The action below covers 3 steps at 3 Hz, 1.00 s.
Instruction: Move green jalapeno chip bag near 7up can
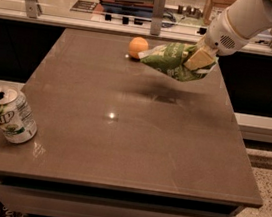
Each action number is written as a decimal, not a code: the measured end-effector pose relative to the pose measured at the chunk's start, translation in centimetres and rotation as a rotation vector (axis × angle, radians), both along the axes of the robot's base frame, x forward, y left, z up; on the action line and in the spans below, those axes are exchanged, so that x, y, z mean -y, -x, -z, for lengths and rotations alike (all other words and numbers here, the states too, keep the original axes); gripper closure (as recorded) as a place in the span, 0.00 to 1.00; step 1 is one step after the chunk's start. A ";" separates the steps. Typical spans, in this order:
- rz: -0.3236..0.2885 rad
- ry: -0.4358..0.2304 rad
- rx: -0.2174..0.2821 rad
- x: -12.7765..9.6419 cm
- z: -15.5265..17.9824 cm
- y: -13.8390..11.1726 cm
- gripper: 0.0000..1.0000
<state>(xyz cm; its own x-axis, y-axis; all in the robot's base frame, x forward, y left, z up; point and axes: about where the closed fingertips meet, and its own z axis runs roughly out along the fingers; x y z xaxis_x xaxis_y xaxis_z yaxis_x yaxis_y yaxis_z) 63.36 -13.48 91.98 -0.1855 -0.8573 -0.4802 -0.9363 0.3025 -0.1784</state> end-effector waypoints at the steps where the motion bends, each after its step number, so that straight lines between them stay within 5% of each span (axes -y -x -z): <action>1: -0.043 -0.007 0.004 -2.2 -0.1 3.3 1.00; 3: -0.155 -0.042 -0.004 -7.0 0.8 8.0 1.00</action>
Offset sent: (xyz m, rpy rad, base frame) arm -0.0933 0.0772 -0.0074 0.0389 0.0107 0.1700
